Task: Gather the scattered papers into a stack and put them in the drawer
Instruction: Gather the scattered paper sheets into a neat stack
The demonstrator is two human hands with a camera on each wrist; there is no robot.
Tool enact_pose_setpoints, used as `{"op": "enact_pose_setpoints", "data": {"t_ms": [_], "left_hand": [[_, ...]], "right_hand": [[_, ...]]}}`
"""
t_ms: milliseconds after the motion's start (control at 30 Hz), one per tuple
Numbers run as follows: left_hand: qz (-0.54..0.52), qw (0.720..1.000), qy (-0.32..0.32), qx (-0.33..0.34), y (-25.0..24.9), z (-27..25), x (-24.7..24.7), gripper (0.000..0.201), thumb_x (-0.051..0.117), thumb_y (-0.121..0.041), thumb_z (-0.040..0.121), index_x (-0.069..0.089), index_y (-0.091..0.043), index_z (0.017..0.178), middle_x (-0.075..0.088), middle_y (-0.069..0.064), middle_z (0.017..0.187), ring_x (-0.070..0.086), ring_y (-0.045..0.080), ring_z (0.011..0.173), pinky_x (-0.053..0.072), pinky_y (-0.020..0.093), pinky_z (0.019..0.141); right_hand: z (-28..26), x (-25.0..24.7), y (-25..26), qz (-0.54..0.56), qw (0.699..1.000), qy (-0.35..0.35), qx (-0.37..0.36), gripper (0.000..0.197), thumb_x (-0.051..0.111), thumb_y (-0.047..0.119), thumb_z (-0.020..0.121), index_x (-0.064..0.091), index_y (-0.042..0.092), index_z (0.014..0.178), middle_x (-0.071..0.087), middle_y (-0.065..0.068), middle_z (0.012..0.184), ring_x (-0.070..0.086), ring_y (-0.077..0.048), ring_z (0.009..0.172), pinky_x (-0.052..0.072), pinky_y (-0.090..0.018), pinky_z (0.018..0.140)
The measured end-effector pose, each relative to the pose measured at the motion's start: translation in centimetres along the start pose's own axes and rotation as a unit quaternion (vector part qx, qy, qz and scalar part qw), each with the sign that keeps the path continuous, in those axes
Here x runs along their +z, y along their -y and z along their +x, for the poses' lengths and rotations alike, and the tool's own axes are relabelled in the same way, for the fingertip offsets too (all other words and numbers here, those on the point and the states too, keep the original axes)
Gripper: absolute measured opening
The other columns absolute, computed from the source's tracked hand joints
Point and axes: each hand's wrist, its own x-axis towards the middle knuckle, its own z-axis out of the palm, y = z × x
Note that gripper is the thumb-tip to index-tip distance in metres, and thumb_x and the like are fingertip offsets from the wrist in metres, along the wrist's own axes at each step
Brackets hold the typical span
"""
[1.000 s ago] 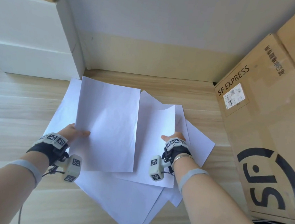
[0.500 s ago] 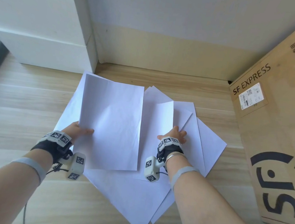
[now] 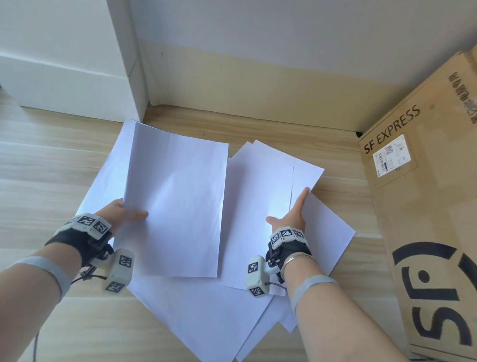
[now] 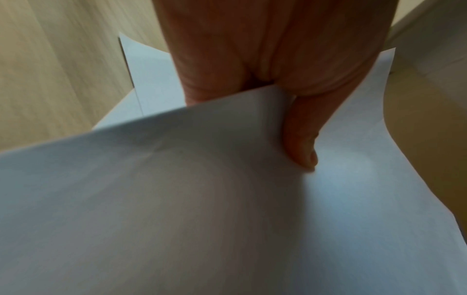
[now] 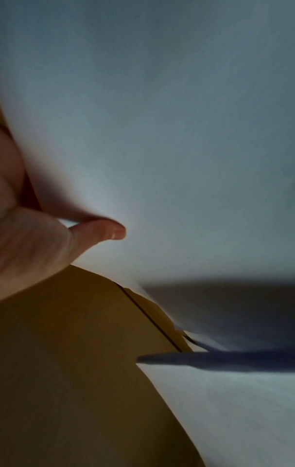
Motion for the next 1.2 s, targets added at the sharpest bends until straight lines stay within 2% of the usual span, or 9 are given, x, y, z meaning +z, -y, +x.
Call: {"op": "enact_pose_setpoints", "data": {"t_ms": [100, 267, 367, 467, 600, 800, 900, 1033, 1200], "left_hand": [[0.005, 1.000, 0.004, 0.000, 0.1, 0.2, 0.4, 0.031, 0.060, 0.001, 0.085, 0.055, 0.009, 0.114, 0.060, 0.019, 0.084, 0.058, 0.034, 0.077, 0.046, 0.054, 0.090], [0.012, 1.000, 0.005, -0.001, 0.3, 0.3, 1.1, 0.036, 0.062, -0.002, 0.084, 0.054, 0.008, 0.117, 0.061, 0.021, 0.090, 0.059, 0.037, 0.085, 0.045, 0.055, 0.095], [0.016, 1.000, 0.005, 0.001, 0.5, 0.5, 1.6, 0.032, 0.061, -0.001, 0.085, 0.054, 0.008, 0.115, 0.061, 0.020, 0.085, 0.059, 0.034, 0.079, 0.046, 0.052, 0.093], [0.023, 1.000, -0.001, -0.004, 0.6, 0.6, 2.0, 0.035, 0.062, -0.002, 0.084, 0.055, 0.009, 0.117, 0.061, 0.020, 0.088, 0.059, 0.037, 0.088, 0.045, 0.055, 0.096], [0.028, 1.000, -0.006, -0.012, 0.8, 0.9, 2.0, 0.039, 0.064, -0.003, 0.083, 0.054, 0.009, 0.118, 0.062, 0.021, 0.089, 0.059, 0.038, 0.091, 0.044, 0.058, 0.097], [0.023, 1.000, -0.001, -0.019, 1.2, 1.4, 1.9, 0.044, 0.064, -0.003, 0.082, 0.051, 0.010, 0.123, 0.061, 0.022, 0.094, 0.057, 0.039, 0.094, 0.042, 0.059, 0.099], [0.026, 0.999, 0.000, -0.022, 1.3, 1.5, 1.9, 0.043, 0.064, -0.002, 0.082, 0.051, 0.010, 0.122, 0.061, 0.020, 0.089, 0.057, 0.038, 0.092, 0.042, 0.059, 0.099], [0.037, 0.999, -0.010, -0.023, 1.2, 1.5, 1.9, 0.039, 0.064, -0.003, 0.082, 0.053, 0.008, 0.118, 0.060, 0.025, 0.102, 0.058, 0.040, 0.097, 0.041, 0.058, 0.100], [0.062, 0.997, -0.016, -0.035, 1.5, 2.3, 1.4, 0.036, 0.069, -0.007, 0.079, 0.058, 0.004, 0.111, 0.063, 0.030, 0.110, 0.059, 0.048, 0.108, 0.042, 0.058, 0.101]], "right_hand": [[1.1, -1.5, -0.7, -0.030, 0.999, 0.008, 0.016, 0.112, 0.065, 0.000, 0.081, -0.018, 0.040, 0.145, 0.055, -0.021, 0.121, 0.063, -0.032, 0.098, 0.047, -0.031, 0.078], [2.4, -3.3, -1.8, -0.156, 0.986, 0.046, 0.036, 0.115, 0.064, -0.002, 0.081, -0.023, 0.035, 0.144, 0.065, -0.013, 0.097, 0.049, -0.019, 0.054, 0.042, -0.028, 0.054], [3.0, -3.5, -2.2, -0.222, 0.971, 0.071, 0.055, 0.108, 0.071, 0.009, 0.079, -0.009, 0.024, 0.149, 0.058, -0.012, 0.126, 0.063, -0.029, 0.095, 0.048, -0.033, 0.076], [3.5, -3.7, -2.6, -0.254, 0.963, 0.073, 0.056, 0.071, 0.074, 0.019, 0.078, 0.035, 0.007, 0.136, 0.054, -0.013, 0.132, 0.053, -0.030, 0.122, 0.047, -0.035, 0.092], [3.9, -3.3, -3.5, -0.282, 0.956, 0.049, 0.058, 0.047, 0.073, 0.027, 0.077, 0.056, 0.008, 0.117, 0.042, -0.009, 0.135, 0.040, -0.032, 0.126, 0.042, -0.038, 0.097], [4.0, -2.9, -4.1, -0.239, 0.969, 0.039, 0.056, 0.045, 0.074, 0.021, 0.076, 0.056, 0.004, 0.114, 0.031, -0.006, 0.136, 0.036, -0.032, 0.123, 0.044, -0.034, 0.087], [4.1, -3.3, -4.1, -0.235, 0.970, 0.051, 0.033, 0.051, 0.076, 0.023, 0.075, 0.055, 0.003, 0.118, 0.037, -0.011, 0.135, 0.052, -0.032, 0.115, 0.047, -0.034, 0.093], [4.0, -3.8, -4.2, -0.199, 0.979, 0.038, 0.012, 0.050, 0.068, 0.022, 0.081, 0.051, 0.006, 0.125, 0.057, -0.012, 0.130, 0.054, -0.033, 0.119, 0.045, -0.042, 0.100], [3.3, -4.9, -4.7, -0.093, 0.995, -0.020, -0.027, 0.025, 0.057, 0.011, 0.089, 0.053, 0.006, 0.113, 0.062, -0.012, 0.118, 0.060, -0.031, 0.106, 0.041, -0.027, 0.080]]}}
